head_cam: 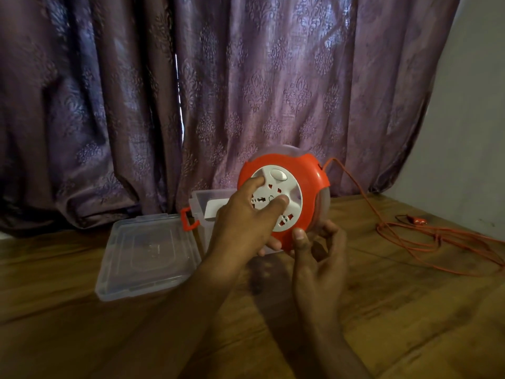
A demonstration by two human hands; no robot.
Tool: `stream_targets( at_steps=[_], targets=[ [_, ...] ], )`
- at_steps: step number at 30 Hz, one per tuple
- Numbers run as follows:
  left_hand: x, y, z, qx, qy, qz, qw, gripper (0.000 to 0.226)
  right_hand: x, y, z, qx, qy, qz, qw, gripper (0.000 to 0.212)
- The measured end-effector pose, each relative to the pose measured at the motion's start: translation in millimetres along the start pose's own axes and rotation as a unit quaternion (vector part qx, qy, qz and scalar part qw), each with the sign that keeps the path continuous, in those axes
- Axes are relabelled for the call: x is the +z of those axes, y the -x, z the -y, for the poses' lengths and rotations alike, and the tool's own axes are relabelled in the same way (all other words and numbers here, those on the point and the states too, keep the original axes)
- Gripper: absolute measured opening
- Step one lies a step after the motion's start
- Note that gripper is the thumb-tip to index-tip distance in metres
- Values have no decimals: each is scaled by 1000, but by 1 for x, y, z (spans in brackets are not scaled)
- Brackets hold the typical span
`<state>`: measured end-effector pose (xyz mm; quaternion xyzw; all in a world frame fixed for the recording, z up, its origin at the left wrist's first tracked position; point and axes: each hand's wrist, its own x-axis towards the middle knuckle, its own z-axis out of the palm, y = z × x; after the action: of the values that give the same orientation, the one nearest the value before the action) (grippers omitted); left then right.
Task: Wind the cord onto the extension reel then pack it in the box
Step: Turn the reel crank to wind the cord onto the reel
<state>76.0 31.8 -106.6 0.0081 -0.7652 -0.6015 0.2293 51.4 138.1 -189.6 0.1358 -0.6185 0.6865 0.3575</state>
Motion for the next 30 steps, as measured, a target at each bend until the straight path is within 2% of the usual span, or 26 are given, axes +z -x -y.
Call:
stream_targets(
  at_steps=[3,6,9,12,14,17,20,22,24,27,30],
  targets=[
    [1,0,6,57,-106,-50,991,54,1,3,2,-14,8,13,1000,29],
    [-1,0,9,143,-258,-104,950,61,1,3,2,12,0,19,1000,31],
    [0,3,9,239,-385,-80,888,66,1,-1,2,33,-21,9,999,30],
    [1,4,9,232,-434,-41,869,71,1,-4,0,69,-56,2,996,37],
    [-2,-1,9,220,-423,-14,879,70,2,-6,-2,85,-63,9,994,31],
    [-12,-7,4,220,-294,37,929,61,1,-8,-4,89,-72,5,993,26],
    [-25,-11,-6,214,-168,-19,962,43,0,-9,-5,85,-78,-13,993,26],
    [-31,-15,-8,191,-150,-74,967,28,0,-10,-7,83,-75,-22,993,26],
    [-32,-17,-9,144,-147,-57,977,22,0,-9,-6,76,-66,-23,995,24],
    [-24,-13,-8,59,-148,37,986,35,0,-8,-3,61,-58,-25,996,29],
    [-17,-7,-8,18,-118,63,991,50,0,-5,-3,48,-47,-18,998,33]
  ],
)
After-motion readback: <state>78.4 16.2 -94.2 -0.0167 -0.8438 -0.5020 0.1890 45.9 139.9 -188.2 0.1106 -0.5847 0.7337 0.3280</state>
